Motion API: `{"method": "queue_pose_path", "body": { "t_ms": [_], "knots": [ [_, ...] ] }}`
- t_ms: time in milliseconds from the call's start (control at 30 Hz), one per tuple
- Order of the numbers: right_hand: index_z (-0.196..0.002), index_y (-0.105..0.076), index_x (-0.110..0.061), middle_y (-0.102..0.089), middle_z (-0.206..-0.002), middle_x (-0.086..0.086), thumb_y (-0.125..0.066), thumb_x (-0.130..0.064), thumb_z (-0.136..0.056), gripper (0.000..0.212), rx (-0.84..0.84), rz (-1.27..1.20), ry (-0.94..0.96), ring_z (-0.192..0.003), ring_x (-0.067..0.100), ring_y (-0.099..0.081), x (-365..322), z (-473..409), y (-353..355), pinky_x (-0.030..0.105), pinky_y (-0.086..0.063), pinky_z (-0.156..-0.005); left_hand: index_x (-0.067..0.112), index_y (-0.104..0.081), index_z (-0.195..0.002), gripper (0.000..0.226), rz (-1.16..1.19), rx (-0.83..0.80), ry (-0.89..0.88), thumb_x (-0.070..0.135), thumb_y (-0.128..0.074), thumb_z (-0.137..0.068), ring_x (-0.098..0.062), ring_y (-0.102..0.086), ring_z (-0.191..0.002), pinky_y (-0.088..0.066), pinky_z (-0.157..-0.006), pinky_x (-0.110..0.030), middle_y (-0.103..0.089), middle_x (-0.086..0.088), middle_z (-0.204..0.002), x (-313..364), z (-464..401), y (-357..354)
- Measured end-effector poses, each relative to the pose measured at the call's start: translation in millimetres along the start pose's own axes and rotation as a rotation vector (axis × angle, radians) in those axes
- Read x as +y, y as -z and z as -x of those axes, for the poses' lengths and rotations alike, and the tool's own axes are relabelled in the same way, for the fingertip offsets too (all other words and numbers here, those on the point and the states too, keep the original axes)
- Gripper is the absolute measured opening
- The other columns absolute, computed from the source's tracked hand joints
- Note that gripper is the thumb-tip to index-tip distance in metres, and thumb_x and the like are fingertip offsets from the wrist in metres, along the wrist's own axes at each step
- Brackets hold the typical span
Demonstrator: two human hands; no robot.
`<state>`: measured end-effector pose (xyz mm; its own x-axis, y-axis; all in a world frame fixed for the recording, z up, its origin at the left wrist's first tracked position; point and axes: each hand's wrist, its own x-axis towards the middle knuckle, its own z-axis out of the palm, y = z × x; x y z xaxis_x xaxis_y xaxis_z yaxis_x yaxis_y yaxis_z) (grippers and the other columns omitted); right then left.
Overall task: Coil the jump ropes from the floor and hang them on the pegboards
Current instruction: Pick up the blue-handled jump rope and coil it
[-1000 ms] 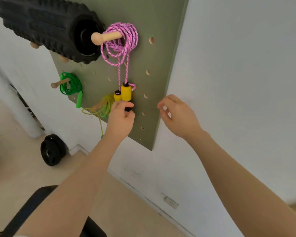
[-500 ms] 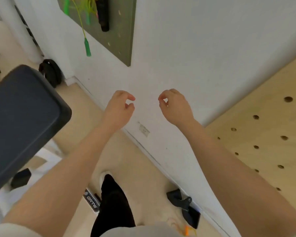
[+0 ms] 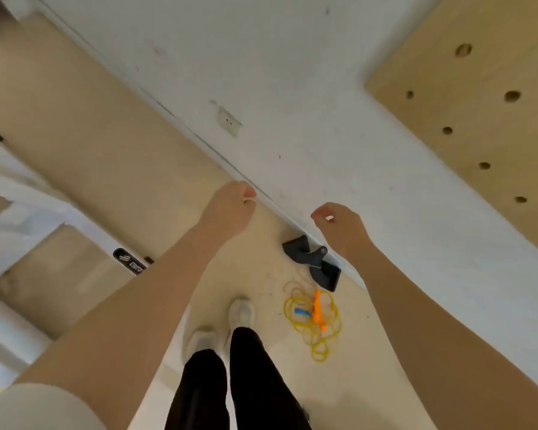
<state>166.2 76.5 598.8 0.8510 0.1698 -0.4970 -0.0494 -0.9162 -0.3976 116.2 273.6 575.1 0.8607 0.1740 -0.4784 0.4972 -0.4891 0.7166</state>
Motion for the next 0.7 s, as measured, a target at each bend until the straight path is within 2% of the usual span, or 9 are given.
{"method": "queue_pose_path", "body": {
  "t_ms": [133, 267, 400, 500, 600, 700],
  "knots": [
    [-0.101, -0.062, -0.007, -0.061, -0.102, 0.010, -0.044, -0.017, -0.095, 0.022, -0.080, 0.033, -0.171, -0.098, 0.027, -0.058, 79, 5, -66, 0.028, -0.040, -0.076, 0.007, -0.055, -0.121, 0.031, 0.000, -0.079, 0.041, 0.009, -0.044, -0.093, -0.023, -0.048, -0.116, -0.033, -0.090, -0.022, -0.052, -0.010, -0.128, -50, -3, -82],
    [-0.104, -0.063, -0.004, -0.062, -0.107, 0.016, -0.041, -0.016, -0.096, 0.026, -0.251, 0.107, -0.266, -0.099, 0.031, -0.057, 170, 27, -122, 0.032, -0.043, -0.077, 0.009, -0.054, -0.122, 0.032, -0.037, -0.222, 0.119, 0.010, -0.041, -0.093, -0.021, -0.049, -0.115, -0.034, -0.086, -0.023, -0.052, -0.007, -0.127, -95, 10, -161],
    [-0.107, -0.062, -0.008, -0.060, -0.112, 0.011, -0.041, -0.017, -0.095, 0.026, -0.248, 0.138, -0.395, -0.098, 0.026, -0.055, 271, 32, -179, 0.030, -0.042, -0.078, 0.012, -0.055, -0.120, 0.032, -0.078, -0.292, 0.178, 0.011, -0.040, -0.093, -0.019, -0.053, -0.101, -0.041, -0.078, -0.025, -0.054, -0.005, -0.123, -132, 7, -241],
    [-0.111, -0.060, -0.012, -0.060, -0.116, 0.009, -0.041, -0.013, -0.092, 0.027, -0.218, 0.081, -0.487, -0.104, 0.028, -0.055, 349, 19, -229, 0.030, -0.042, -0.079, 0.015, -0.056, -0.119, 0.030, -0.084, -0.319, 0.157, 0.013, -0.040, -0.094, -0.014, -0.051, -0.091, -0.038, -0.073, -0.023, -0.056, -0.002, -0.117, -162, -9, -314],
    [-0.123, -0.053, -0.013, -0.057, -0.121, 0.014, -0.035, -0.010, -0.094, 0.035, -0.226, 0.080, -0.498, -0.106, 0.033, -0.055, 415, -1, -279, 0.032, -0.043, -0.080, 0.018, -0.056, -0.118, 0.028, -0.081, -0.322, 0.126, 0.014, -0.041, -0.094, -0.012, -0.051, -0.088, -0.036, -0.062, -0.019, -0.057, 0.001, -0.117, -195, -30, -387],
    [-0.134, -0.044, -0.013, -0.050, -0.133, 0.014, -0.030, -0.011, -0.097, 0.039, -0.233, 0.103, -0.462, -0.118, 0.032, -0.049, 478, -23, -334, 0.033, -0.041, -0.089, 0.017, -0.054, -0.118, 0.028, -0.134, -0.311, 0.123, 0.013, -0.041, -0.094, -0.013, -0.049, -0.072, -0.035, -0.047, -0.014, -0.056, 0.002, -0.114, -232, -50, -460]
  ]
}}
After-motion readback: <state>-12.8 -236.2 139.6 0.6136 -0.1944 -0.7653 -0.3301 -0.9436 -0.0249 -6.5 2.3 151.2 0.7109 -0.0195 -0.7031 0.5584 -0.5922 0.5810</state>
